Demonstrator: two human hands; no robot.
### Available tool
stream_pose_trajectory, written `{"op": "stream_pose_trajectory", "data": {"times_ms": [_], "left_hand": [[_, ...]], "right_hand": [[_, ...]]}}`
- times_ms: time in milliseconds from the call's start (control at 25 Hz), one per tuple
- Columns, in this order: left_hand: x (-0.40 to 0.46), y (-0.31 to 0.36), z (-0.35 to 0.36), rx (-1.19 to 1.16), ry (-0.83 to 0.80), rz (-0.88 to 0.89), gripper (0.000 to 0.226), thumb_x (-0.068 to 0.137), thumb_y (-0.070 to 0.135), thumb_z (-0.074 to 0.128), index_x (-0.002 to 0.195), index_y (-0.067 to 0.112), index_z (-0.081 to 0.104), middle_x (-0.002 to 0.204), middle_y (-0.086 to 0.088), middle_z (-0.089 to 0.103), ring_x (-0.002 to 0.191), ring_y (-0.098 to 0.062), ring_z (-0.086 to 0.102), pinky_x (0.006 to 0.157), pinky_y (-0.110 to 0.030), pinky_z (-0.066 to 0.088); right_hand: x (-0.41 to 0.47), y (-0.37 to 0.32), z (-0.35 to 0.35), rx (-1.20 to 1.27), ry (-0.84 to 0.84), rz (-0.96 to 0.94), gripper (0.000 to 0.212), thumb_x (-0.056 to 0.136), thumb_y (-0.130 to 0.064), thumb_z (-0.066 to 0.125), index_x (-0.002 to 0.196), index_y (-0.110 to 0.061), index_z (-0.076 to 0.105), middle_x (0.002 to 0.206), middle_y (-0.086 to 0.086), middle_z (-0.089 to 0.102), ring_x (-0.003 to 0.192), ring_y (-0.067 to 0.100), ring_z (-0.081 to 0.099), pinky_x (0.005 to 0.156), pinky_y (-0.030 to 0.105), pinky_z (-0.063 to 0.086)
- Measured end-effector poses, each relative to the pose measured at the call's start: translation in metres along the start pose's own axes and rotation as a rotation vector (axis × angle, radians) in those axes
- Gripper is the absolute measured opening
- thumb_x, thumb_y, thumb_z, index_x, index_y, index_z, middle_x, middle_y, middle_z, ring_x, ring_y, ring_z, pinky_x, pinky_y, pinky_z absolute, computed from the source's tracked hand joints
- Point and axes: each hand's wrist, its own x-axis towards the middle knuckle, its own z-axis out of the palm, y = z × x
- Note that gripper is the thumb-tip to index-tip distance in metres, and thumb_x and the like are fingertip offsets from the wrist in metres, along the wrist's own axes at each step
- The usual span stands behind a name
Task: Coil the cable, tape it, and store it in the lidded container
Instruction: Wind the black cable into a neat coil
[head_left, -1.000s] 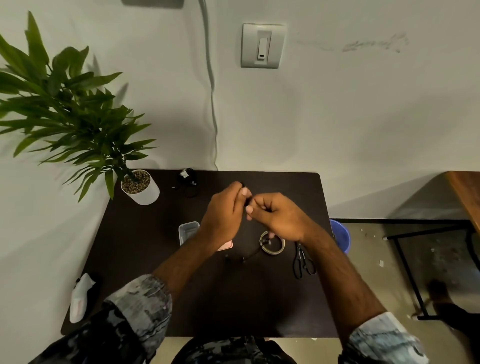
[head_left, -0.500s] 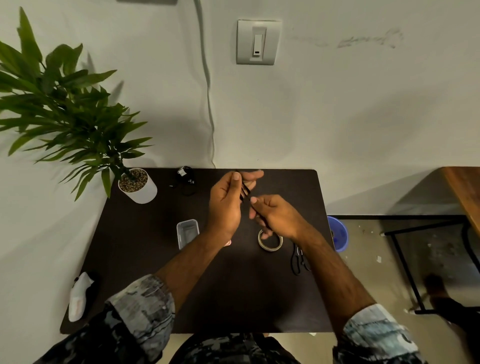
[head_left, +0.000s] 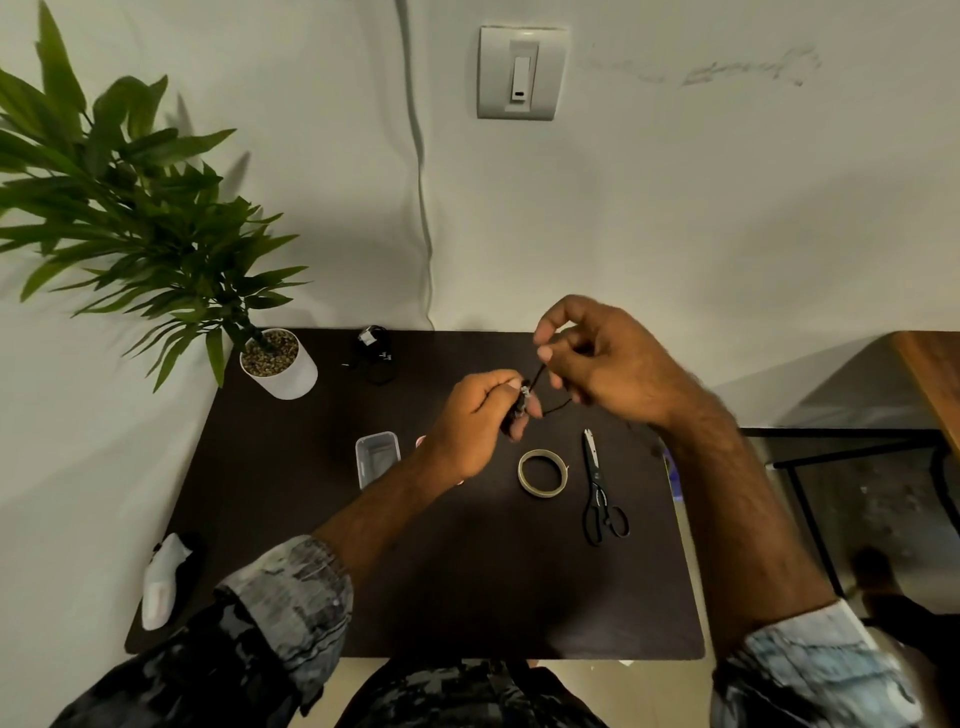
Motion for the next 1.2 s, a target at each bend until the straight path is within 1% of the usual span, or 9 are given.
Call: {"op": "stream_pose_trajectory", "data": {"times_ms": [160, 320, 400, 480, 560, 680, 840, 1040, 1200], "left_hand": [[0.005, 0.020, 0.008, -0.439, -0.070, -0.056, 0.041, 0.098, 0.021, 0.033, 0.069, 0.012, 0.060, 0.049, 0.000, 0.038, 0.046, -0.016, 0.038, 0.053, -0.032, 0.035], [0.020, 0.031, 0.001, -0.780, 0.023, -0.009, 0.048, 0.109, 0.035, 0.032, 0.094, 0.009, 0.069, 0.074, -0.008, 0.067, 0.068, -0.021, 0.063, 0.074, -0.035, 0.049], [0.027, 0.028, -0.007, -0.683, 0.108, 0.008, 0.040, 0.112, 0.027, 0.034, 0.115, 0.005, 0.067, 0.108, -0.018, 0.075, 0.099, -0.030, 0.074, 0.094, -0.039, 0.057], [0.031, 0.022, -0.013, -0.372, 0.206, 0.016, 0.035, 0.112, 0.019, 0.036, 0.125, 0.002, 0.064, 0.120, -0.020, 0.073, 0.113, -0.030, 0.073, 0.102, -0.041, 0.056], [0.029, 0.016, -0.015, -0.015, 0.229, 0.060, 0.031, 0.111, 0.019, 0.040, 0.119, 0.009, 0.068, 0.107, -0.005, 0.078, 0.101, -0.019, 0.076, 0.091, -0.036, 0.060], [0.017, 0.012, -0.011, 0.243, 0.109, 0.092, 0.037, 0.111, 0.022, 0.041, 0.081, 0.027, 0.063, 0.066, 0.012, 0.065, 0.062, -0.006, 0.061, 0.066, -0.028, 0.047], [0.009, 0.019, 0.000, -0.036, -0.030, -0.045, 0.057, 0.110, 0.034, 0.030, 0.070, 0.011, 0.064, 0.050, 0.002, 0.045, 0.047, -0.016, 0.041, 0.053, -0.034, 0.035], [0.014, 0.028, 0.001, -0.409, -0.052, -0.086, 0.053, 0.105, 0.034, 0.036, 0.060, 0.013, 0.054, 0.043, 0.004, 0.030, 0.038, -0.012, 0.029, 0.048, -0.029, 0.029], [0.016, 0.029, -0.001, -0.802, -0.060, -0.155, 0.058, 0.106, 0.039, 0.031, 0.056, 0.019, 0.050, 0.039, 0.009, 0.032, 0.033, -0.006, 0.030, 0.046, -0.028, 0.023]], "right_hand": [[0.016, 0.036, 0.016, 0.190, 0.243, 0.023, 0.010, 0.102, -0.024, 0.066, 0.097, -0.015, 0.063, 0.064, 0.002, 0.065, 0.050, 0.014, 0.052, 0.045, 0.024, 0.044], [0.010, 0.056, 0.060, 0.226, 0.145, 0.133, 0.040, 0.106, -0.040, 0.052, 0.078, -0.014, 0.063, 0.058, 0.001, 0.052, 0.044, 0.013, 0.044, 0.047, 0.031, 0.039], [0.001, 0.046, 0.068, 0.144, 0.086, 0.141, 0.040, 0.108, -0.039, 0.048, 0.076, -0.020, 0.063, 0.060, 0.001, 0.052, 0.045, 0.014, 0.049, 0.045, 0.034, 0.047], [-0.007, 0.028, 0.063, -0.093, 0.005, 0.077, 0.033, 0.108, -0.035, 0.049, 0.084, -0.021, 0.065, 0.065, -0.005, 0.059, 0.051, 0.010, 0.055, 0.054, 0.040, 0.054], [-0.011, 0.009, 0.050, -0.325, -0.073, -0.001, 0.022, 0.106, -0.030, 0.053, 0.090, -0.020, 0.064, 0.072, -0.009, 0.062, 0.060, 0.008, 0.058, 0.065, 0.039, 0.054], [-0.011, -0.015, 0.025, -0.505, -0.033, -0.094, 0.017, 0.103, -0.030, 0.059, 0.088, -0.024, 0.065, 0.081, -0.007, 0.069, 0.074, 0.010, 0.064, 0.068, 0.028, 0.052], [-0.005, -0.016, 0.001, -0.435, 0.121, -0.179, 0.003, 0.096, -0.024, 0.073, 0.093, -0.022, 0.071, 0.089, -0.007, 0.068, 0.082, 0.006, 0.063, 0.072, 0.019, 0.049], [0.000, 0.011, 0.005, -0.049, 0.240, -0.094, 0.008, 0.098, -0.021, 0.072, 0.094, -0.016, 0.077, 0.069, -0.021, 0.068, 0.063, -0.001, 0.062, 0.062, 0.010, 0.045], [-0.004, 0.021, 0.030, 0.206, 0.307, -0.146, 0.016, 0.100, -0.012, 0.069, 0.109, -0.007, 0.081, 0.077, -0.005, 0.073, 0.055, 0.007, 0.061, 0.052, 0.022, 0.050]]}}
